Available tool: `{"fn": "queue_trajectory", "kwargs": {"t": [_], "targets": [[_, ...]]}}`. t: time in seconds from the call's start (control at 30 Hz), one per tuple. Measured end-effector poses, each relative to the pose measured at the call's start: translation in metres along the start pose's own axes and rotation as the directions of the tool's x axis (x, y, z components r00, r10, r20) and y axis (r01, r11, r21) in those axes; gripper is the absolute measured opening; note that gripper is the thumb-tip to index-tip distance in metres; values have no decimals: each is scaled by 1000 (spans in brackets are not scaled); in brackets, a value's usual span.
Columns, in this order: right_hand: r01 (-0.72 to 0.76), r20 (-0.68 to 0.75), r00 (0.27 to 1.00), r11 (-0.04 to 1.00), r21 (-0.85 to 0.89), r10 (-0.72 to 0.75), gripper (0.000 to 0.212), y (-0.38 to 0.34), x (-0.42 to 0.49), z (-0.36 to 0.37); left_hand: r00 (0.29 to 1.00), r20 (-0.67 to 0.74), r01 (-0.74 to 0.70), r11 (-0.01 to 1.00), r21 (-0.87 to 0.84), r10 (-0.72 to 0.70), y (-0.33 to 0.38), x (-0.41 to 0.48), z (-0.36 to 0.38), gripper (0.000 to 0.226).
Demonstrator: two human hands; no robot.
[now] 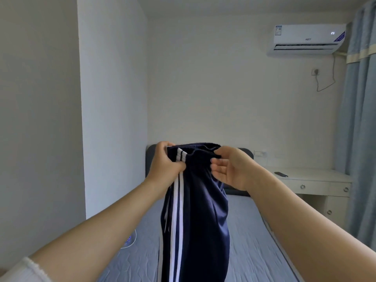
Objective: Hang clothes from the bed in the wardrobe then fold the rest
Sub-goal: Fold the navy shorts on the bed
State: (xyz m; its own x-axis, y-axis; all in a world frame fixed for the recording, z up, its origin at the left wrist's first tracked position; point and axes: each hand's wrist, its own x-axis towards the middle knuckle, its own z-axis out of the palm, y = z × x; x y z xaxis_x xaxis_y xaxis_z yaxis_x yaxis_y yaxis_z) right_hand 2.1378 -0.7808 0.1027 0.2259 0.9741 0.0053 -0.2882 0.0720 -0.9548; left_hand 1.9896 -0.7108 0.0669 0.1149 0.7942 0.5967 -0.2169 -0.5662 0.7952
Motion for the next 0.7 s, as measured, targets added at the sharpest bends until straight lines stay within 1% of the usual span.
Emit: {"fn": "queue_trajectory", "kwargs": {"t": [0.03,0.07,0.1,0.13,0.17,0.2,0.23,0.27,0.3,0.33,0.37,0.4,0.43,0.47,0.53,0.6,0.63,0.67,0.7], "targets": [[72,-12,997,995,-71,-73,11,-2,0,-3,999,-32,26,998,-61,-28,2,2,-2,49],[164,-12,986,975,-147,-168,12,-4,1,-6,998,-42,48,997,-68,-51,5,5,-4,46],[264,7,963,933,-244,-271,16,-6,1,-8,997,-27,71,996,-50,-72,6,9,-8,40],[355,53,931,865,-354,-360,21,-8,1,-9,995,2,95,995,-33,-95,8,13,-12,35],[433,130,898,793,-430,-420,22,-10,-1,-10,992,44,119,992,-29,-118,10,16,-15,32],[495,222,868,735,-465,-444,20,-11,-3,-10,987,92,139,989,-39,-135,14,18,-18,32],[528,302,849,703,-477,-433,16,-12,-5,-10,979,141,153,987,-52,-145,16,20,-20,32],[531,359,846,684,-500,-395,14,-12,-6,-10,971,180,172,983,-63,-158,19,21,-21,33],[513,386,856,650,-560,-343,13,-13,-7,-10,963,207,191,980,-65,-173,21,22,-23,34],[486,382,874,577,-656,-300,13,-13,-8,-9,954,229,213,975,-66,-192,22,23,-25,35],[457,356,888,482,-748,-290,12,-13,-9,-9,947,242,232,971,-58,-212,22,23,-28,35],[433,321,893,403,-807,-316,15,-13,-8,-10,938,256,252,967,-47,-232,21,23,-30,37],[421,288,886,367,-830,-364,19,-13,-7,-10,931,270,259,966,-16,-245,22,24,-33,39],[419,255,872,365,-831,-418,23,-12,-6,-11,923,285,265,964,22,-260,22,24,-34,40],[434,192,837,409,-803,-512,24,-10,-5,-9,924,268,259,962,85,-272,22,24,-34,39],[463,138,821,504,-729,-555,23,-8,-3,-7,934,184,297,952,69,-305,19,20,-29,30],[477,118,821,558,-679,-558,25,-7,-2,-5,921,158,358,933,25,-357,15,16,-26,20],[486,105,828,611,-624,-551,28,-6,-1,-3,883,168,451,891,-47,-438,13,10,-21,13],[489,97,838,659,-572,-538,30,-6,-1,-1,840,219,523,848,-85,-497,11,5,-18,21]]}}
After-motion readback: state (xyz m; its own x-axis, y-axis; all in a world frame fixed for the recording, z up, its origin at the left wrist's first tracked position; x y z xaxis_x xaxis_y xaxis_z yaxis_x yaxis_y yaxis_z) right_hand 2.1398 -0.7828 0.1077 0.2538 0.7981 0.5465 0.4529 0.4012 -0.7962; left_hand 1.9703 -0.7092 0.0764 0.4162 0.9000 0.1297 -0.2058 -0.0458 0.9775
